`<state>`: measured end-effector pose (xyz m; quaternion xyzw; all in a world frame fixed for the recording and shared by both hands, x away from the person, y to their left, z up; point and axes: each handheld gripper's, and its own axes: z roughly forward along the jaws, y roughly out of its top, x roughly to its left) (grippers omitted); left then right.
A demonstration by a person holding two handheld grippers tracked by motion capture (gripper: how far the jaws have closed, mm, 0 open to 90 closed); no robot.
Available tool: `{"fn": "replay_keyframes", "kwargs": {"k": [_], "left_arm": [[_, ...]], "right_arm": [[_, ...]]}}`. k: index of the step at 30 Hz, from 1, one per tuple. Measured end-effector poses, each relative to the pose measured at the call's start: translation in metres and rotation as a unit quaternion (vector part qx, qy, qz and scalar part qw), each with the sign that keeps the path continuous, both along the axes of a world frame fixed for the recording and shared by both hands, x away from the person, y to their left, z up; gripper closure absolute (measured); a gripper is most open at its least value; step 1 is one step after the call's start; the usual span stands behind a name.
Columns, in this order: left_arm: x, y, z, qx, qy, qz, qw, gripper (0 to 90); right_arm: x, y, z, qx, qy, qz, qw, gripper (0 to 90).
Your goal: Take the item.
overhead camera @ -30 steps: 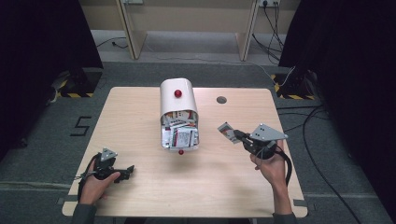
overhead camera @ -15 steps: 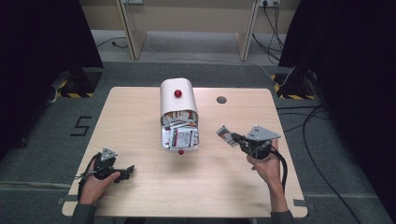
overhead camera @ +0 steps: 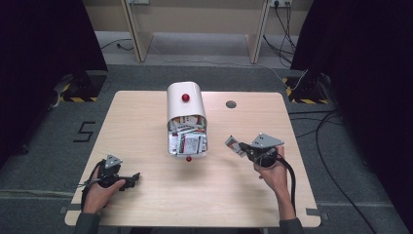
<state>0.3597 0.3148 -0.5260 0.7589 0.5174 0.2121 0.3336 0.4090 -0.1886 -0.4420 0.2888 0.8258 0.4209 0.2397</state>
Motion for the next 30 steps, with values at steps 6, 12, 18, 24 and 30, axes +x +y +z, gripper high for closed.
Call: {"fn": "replay_keyframes", "kwargs": {"k": [6, 12, 18, 24, 30], "left_arm": [[0.000, 0.000, 0.000, 0.000, 0.000, 0.000, 1.0000, 0.0], [0.000, 0.000, 0.000, 0.000, 0.000, 0.000, 1.0000, 0.0], [0.000, 0.000, 0.000, 0.000, 0.000, 0.000, 1.0000, 0.0], [0.000, 0.000, 0.000, 0.000, 0.000, 0.000, 1.0000, 0.0], [0.000, 0.000, 0.000, 0.000, 0.000, 0.000, 1.0000, 0.0]], "right_arm": [[0.002, -0.002, -0.004, 0.000, 0.004, -0.003, 1.0000, 90.0], [0.003, 0.000, -0.007, -0.003, 0.009, -0.002, 1.0000, 90.0], [0.006, 0.003, -0.014, -0.007, 0.015, -0.002, 0.9999, 90.0], [0.008, 0.003, -0.018, -0.003, 0.019, -0.004, 0.9998, 90.0], [0.010, 0.003, -0.019, 0.000, 0.018, -0.006, 0.9998, 90.0]]}}
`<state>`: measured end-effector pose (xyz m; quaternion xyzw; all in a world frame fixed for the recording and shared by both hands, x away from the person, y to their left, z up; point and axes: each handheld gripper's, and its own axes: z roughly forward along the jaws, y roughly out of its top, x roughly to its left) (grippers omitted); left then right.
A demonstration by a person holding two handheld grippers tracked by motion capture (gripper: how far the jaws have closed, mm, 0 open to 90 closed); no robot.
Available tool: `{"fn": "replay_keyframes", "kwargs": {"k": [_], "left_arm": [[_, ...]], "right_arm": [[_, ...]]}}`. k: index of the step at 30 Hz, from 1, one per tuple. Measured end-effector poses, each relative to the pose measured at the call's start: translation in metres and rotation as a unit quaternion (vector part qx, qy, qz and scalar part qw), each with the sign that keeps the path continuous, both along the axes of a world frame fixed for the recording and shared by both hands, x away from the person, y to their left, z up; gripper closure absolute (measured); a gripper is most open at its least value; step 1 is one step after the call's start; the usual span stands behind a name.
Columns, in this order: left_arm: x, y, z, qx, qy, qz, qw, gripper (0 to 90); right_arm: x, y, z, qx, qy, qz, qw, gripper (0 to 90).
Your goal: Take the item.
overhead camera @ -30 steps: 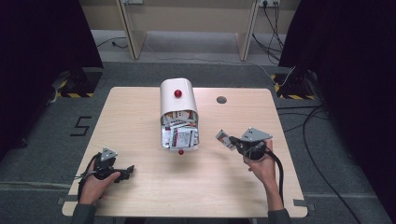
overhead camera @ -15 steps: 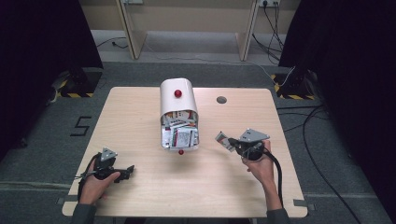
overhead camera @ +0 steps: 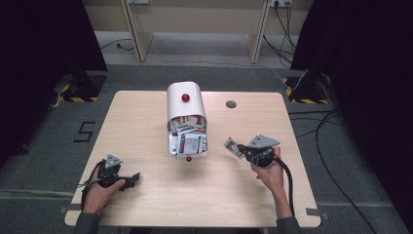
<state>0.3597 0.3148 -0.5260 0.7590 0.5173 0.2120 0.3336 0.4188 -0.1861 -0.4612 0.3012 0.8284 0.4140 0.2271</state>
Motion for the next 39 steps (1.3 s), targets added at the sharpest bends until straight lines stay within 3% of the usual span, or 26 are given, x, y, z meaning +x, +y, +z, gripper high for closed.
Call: {"fn": "replay_keyframes", "kwargs": {"k": [26, 39], "left_arm": [[0.001, 0.000, 0.000, 0.001, 0.001, 0.000, 1.0000, 0.0], [0.001, 0.000, 0.000, 0.000, 0.000, 0.001, 1.0000, 0.0]], "right_arm": [[0.016, 0.008, -0.014, 0.009, 0.013, -0.012, 0.9998, 90.0], [0.025, 0.004, -0.019, -0.010, 0.012, -0.049, 0.9987, 87.9]]}}
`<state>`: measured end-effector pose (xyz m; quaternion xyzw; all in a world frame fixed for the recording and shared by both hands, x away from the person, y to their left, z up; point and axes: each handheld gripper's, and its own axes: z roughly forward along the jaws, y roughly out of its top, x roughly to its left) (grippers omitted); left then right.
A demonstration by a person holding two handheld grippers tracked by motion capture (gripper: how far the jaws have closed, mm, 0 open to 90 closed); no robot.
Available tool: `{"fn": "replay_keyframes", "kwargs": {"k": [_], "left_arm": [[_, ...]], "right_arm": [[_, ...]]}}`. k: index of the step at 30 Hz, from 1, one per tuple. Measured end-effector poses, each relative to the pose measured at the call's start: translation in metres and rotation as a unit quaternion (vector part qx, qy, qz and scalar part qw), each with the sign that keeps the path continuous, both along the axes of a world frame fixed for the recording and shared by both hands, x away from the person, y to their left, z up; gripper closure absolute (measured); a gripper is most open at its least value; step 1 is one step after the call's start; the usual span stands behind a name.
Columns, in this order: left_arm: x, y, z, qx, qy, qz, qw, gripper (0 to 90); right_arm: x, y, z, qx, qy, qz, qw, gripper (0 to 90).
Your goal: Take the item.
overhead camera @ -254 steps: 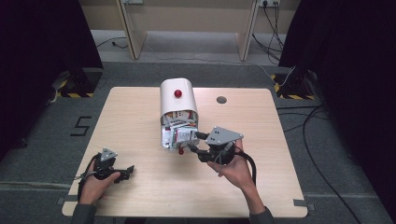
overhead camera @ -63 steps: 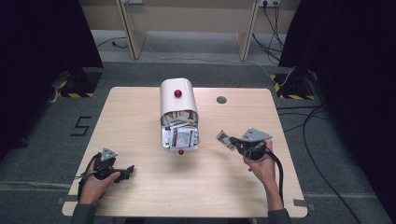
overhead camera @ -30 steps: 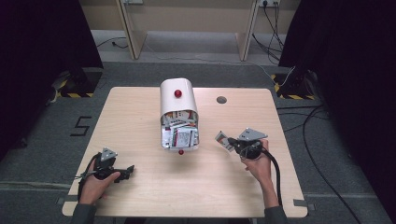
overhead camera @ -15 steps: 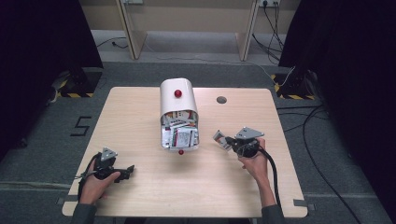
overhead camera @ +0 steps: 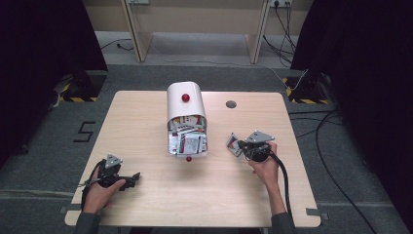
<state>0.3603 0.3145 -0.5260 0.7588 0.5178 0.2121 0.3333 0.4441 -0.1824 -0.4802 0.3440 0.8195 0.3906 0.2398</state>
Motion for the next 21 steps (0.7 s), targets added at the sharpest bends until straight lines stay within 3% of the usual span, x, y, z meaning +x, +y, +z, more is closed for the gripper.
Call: {"fn": "replay_keyframes", "kwargs": {"k": [10, 21], "left_arm": [[0.0000, 0.0000, 0.0000, 0.000, 0.000, 0.000, 1.0000, 0.0], [0.0000, 0.0000, 0.0000, 0.000, 0.000, 0.000, 1.0000, 0.0]], "right_arm": [[0.0036, -0.0043, -0.0039, -0.006, 0.007, -0.013, 0.9999, 84.2], [0.0056, -0.0048, -0.0065, 0.002, 0.016, -0.034, 0.9993, 64.8]]}}
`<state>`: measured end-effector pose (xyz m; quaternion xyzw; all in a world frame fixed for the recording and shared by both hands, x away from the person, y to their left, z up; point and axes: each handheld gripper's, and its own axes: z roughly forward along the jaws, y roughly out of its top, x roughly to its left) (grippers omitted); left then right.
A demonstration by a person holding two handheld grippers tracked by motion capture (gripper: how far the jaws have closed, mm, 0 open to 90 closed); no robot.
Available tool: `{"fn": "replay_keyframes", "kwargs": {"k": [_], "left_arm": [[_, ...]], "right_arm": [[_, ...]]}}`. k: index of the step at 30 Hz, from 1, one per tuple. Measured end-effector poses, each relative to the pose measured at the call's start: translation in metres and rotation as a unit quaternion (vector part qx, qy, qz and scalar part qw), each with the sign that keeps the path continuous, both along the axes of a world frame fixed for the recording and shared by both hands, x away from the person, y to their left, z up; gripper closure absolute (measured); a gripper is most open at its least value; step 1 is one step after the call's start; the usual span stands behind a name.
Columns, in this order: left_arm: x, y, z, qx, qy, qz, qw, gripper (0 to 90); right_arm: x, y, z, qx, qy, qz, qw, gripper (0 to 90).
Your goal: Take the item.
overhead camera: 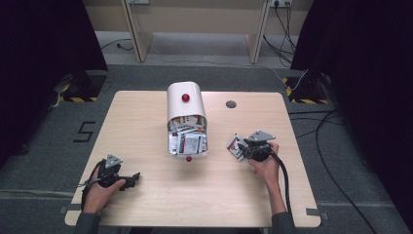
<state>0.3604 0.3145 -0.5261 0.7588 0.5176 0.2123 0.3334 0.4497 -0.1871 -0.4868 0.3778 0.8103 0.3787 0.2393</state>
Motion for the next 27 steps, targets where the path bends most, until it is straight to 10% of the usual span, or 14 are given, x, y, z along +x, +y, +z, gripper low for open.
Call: {"fn": "replay_keyframes", "kwargs": {"k": [27], "left_arm": [[0.000, 0.000, 0.000, 0.000, 0.000, 0.000, 1.0000, 0.0]], "right_arm": [[-0.028, 0.001, 0.023, 0.012, -0.024, 0.007, 0.9996, 43.9]]}}
